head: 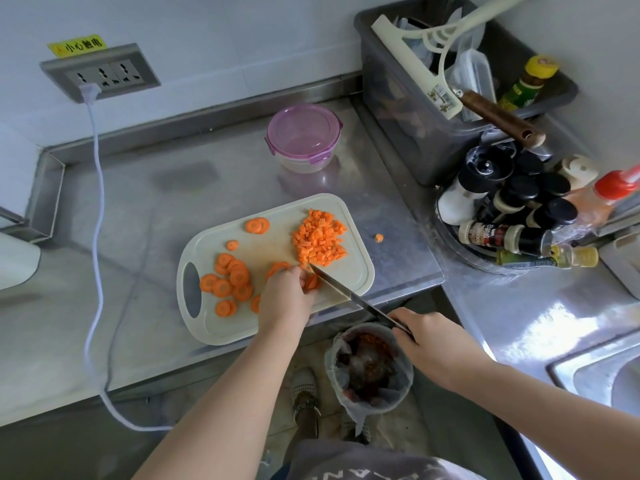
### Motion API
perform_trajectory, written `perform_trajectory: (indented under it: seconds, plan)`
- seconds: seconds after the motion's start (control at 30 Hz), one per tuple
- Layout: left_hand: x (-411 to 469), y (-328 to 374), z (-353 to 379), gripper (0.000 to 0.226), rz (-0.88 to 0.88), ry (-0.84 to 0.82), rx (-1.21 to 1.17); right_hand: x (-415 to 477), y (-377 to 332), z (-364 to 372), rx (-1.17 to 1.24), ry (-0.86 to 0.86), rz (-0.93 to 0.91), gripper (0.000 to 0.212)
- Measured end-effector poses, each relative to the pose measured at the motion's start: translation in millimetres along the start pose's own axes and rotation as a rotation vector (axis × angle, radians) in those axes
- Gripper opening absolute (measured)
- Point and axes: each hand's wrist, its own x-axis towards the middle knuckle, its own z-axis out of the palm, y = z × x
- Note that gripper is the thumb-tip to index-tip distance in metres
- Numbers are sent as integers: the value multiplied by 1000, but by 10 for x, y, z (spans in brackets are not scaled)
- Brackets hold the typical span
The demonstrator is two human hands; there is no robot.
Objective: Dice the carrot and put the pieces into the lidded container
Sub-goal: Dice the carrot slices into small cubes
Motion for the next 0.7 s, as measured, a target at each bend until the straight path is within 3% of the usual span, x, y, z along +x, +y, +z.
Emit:
perform_trajectory:
  seconds: [0.17, 0.43, 0.7]
  plan:
    - [2, 17, 28, 12, -13, 25, -36, 6, -19, -19, 9, -4, 9, 25]
    - [-54, -59, 5, 28, -40, 41, -147, -31, -76, -55, 17, 24, -25, 25]
    - [-72, -49, -29, 18, -37, 23, -113, -38, -124, -56, -63, -10, -48, 24]
